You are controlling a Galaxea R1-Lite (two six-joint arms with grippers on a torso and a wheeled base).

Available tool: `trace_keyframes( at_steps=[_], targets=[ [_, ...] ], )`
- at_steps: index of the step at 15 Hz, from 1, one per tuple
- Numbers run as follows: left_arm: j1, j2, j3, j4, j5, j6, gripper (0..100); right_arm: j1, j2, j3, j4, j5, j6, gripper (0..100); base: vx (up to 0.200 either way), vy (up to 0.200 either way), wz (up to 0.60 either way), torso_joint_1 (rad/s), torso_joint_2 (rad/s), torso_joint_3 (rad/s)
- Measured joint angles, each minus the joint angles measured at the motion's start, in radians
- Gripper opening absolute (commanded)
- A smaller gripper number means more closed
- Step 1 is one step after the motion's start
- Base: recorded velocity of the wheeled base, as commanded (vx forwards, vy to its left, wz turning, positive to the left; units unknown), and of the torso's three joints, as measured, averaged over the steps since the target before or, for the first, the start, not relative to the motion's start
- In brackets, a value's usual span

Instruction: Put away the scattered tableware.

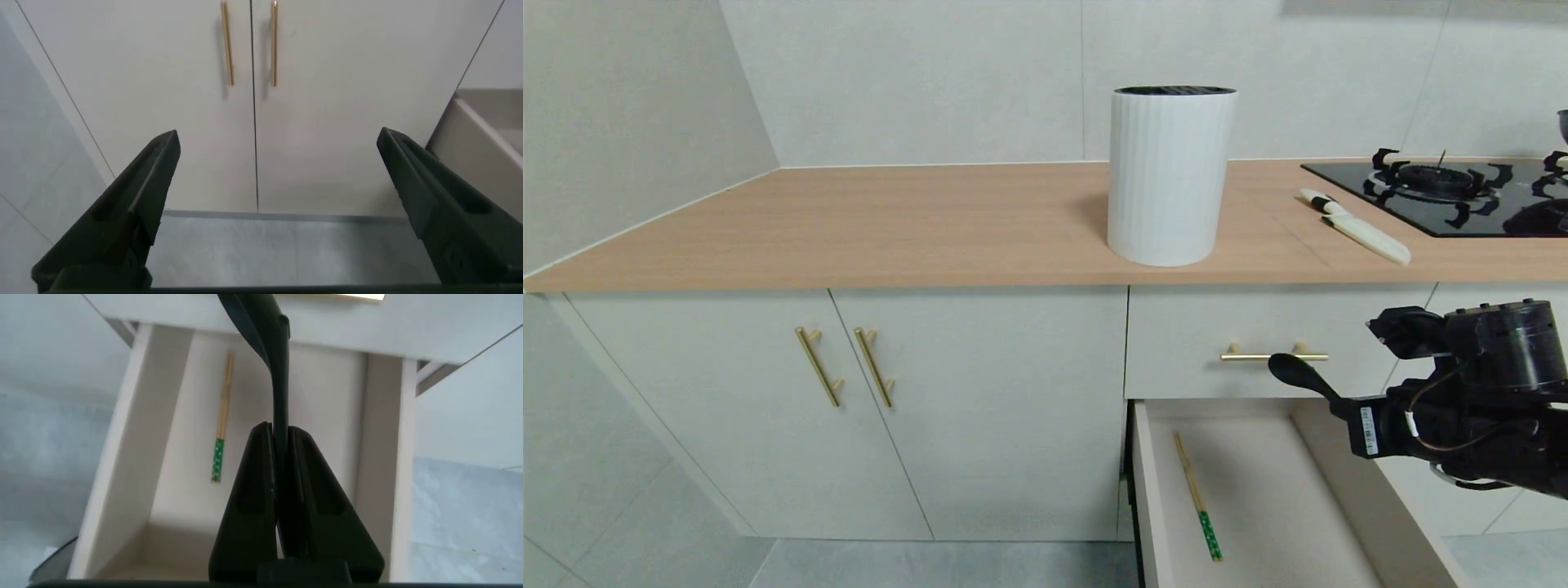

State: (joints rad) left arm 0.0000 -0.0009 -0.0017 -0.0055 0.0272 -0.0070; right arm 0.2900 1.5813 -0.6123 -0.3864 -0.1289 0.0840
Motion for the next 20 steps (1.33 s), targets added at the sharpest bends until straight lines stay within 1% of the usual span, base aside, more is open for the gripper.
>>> trace_keyframes(
  at_steps=[5, 7, 15, 20],
  targets=[
    [0.0, 0.0, 0.0, -0.001, 0.0, 0.0, 100, -0.001, 0.007, 0.0, 0.0, 0.0, 0.0, 0, 0.0, 0.0, 0.0, -0.113, 0.44, 0.315],
    [0.0, 0.0, 0.0, 0.001, 0.0, 0.0, 100, -0.001, 0.008, 0.001, 0.001, 0.0, 0.0, 0, 0.0, 0.0, 0.0, -0.039, 0.17, 0.129],
    [0.0, 0.0, 0.0, 0.0, 0.0, 0.0, 100, 0.001, 0.055, 0.005, -0.006, 0.0, 0.0, 0, 0.0, 0.0, 0.0, -0.003, 0.01, 0.006],
    [0.0, 0.0, 0.0, 0.0, 0.0, 0.001, 100, 0.034, 0.261, 0.006, -0.141, -0.021, 0.008, 0, 0.0, 0.0, 0.0, 0.0, 0.0, 0.0]
  ],
)
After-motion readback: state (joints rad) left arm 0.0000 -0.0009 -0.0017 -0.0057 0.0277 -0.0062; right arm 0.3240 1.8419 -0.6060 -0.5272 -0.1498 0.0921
